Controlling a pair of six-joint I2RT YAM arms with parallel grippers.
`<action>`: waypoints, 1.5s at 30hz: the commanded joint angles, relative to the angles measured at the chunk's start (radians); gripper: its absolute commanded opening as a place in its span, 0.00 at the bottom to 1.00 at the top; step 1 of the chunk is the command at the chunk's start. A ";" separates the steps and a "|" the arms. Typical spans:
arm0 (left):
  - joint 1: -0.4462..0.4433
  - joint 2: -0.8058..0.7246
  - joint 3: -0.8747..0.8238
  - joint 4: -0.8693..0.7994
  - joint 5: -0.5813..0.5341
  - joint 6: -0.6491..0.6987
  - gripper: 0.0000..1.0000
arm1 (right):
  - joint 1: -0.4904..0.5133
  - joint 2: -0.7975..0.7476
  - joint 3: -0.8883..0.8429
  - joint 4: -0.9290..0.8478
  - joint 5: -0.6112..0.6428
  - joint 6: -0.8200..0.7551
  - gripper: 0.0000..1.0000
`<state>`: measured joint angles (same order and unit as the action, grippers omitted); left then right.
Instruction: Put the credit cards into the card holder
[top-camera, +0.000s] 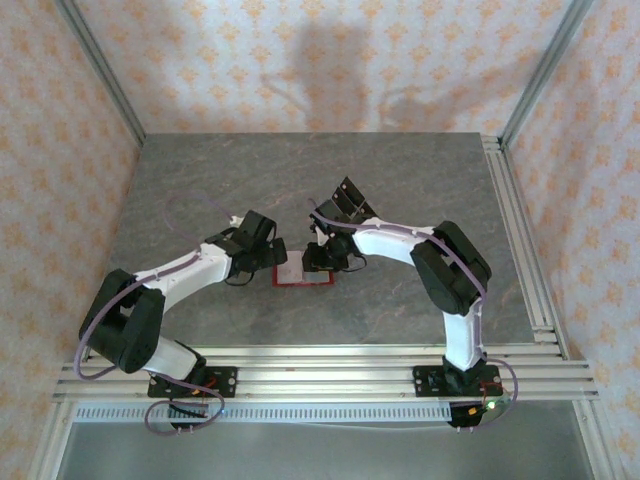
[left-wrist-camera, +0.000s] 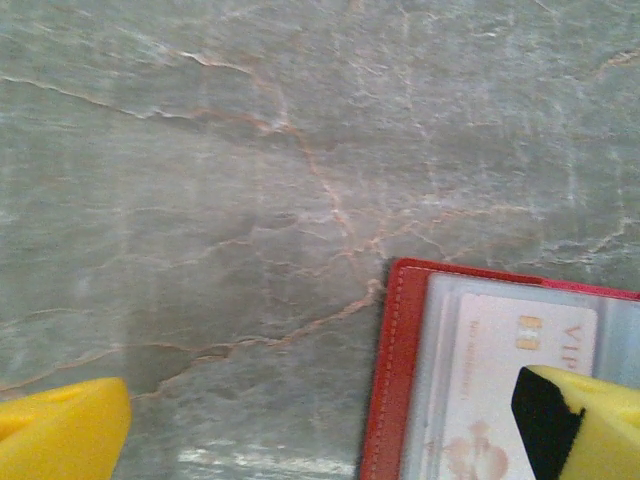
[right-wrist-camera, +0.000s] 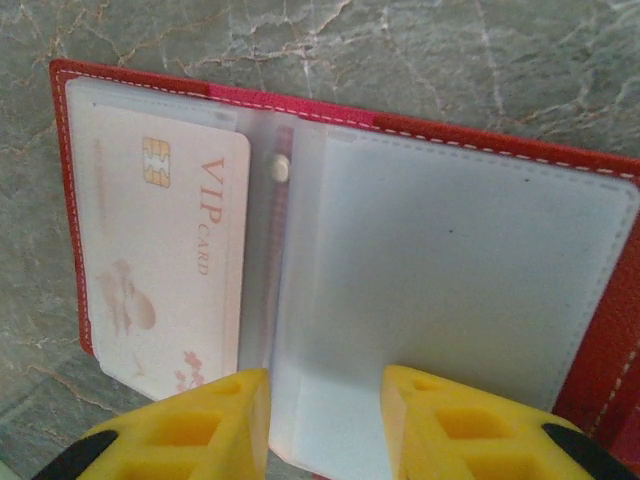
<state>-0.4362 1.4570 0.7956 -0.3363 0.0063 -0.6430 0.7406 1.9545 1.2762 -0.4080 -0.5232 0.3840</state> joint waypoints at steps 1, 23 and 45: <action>0.022 -0.010 -0.049 0.144 0.129 -0.002 1.00 | -0.003 -0.030 -0.034 0.007 0.018 0.016 0.33; 0.047 0.152 -0.081 0.483 0.258 -0.084 1.00 | -0.007 -0.014 -0.100 0.083 -0.014 0.042 0.04; 0.009 0.183 -0.025 0.568 0.326 -0.116 1.00 | -0.007 -0.002 -0.091 0.086 -0.027 0.045 0.04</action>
<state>-0.3996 1.5944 0.7246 0.0799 0.2581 -0.7444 0.7322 1.9411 1.2011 -0.3046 -0.5503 0.4232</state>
